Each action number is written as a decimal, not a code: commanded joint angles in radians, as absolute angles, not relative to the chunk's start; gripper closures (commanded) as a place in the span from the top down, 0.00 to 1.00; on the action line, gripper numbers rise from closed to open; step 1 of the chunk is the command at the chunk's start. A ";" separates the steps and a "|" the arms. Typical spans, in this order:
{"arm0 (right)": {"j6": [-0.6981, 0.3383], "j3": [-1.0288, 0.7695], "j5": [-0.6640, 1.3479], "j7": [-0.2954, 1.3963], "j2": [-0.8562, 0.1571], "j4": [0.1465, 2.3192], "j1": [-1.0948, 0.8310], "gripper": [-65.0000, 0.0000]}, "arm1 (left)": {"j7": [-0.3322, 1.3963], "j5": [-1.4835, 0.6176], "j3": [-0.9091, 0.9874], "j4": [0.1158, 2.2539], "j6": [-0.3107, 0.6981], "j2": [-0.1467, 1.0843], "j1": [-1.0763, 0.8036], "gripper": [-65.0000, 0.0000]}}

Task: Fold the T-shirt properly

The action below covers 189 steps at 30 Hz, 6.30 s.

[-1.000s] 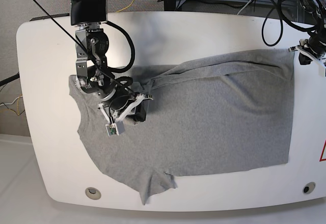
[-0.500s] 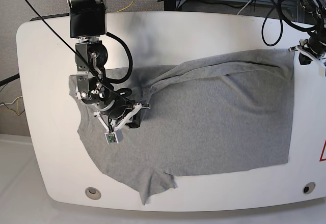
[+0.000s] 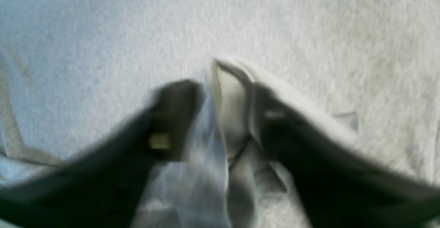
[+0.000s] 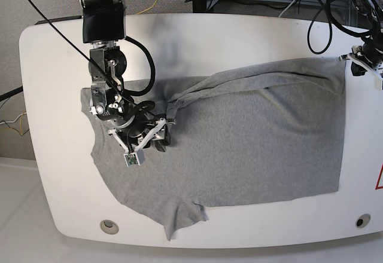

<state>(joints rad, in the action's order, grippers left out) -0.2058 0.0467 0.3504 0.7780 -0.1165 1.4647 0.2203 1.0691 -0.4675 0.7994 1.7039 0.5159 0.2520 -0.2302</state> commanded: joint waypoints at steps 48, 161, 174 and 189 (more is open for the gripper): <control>-0.275 -0.223 0.357 0.757 -0.338 1.716 -0.053 0.70 | 0.970 -0.203 0.723 1.666 0.585 0.292 -0.243 0.09; -0.272 -0.128 0.355 0.518 -0.361 1.374 -0.107 0.00 | 0.779 -0.200 0.671 1.443 0.657 0.183 -0.226 0.02; -0.269 -0.130 0.355 0.518 -0.355 1.374 -0.165 0.00 | 0.779 -0.199 0.671 1.443 0.653 0.183 -0.286 0.02; -0.269 -0.130 0.357 0.516 -0.351 1.376 -0.220 0.00 | 0.779 -0.116 0.673 1.445 0.659 0.185 -0.308 0.02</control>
<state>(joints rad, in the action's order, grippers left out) -0.2665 -0.1371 0.3935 0.3672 -0.3515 1.3933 -0.1799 0.6399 -0.2378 0.6758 1.4590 0.6678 0.1883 -0.2775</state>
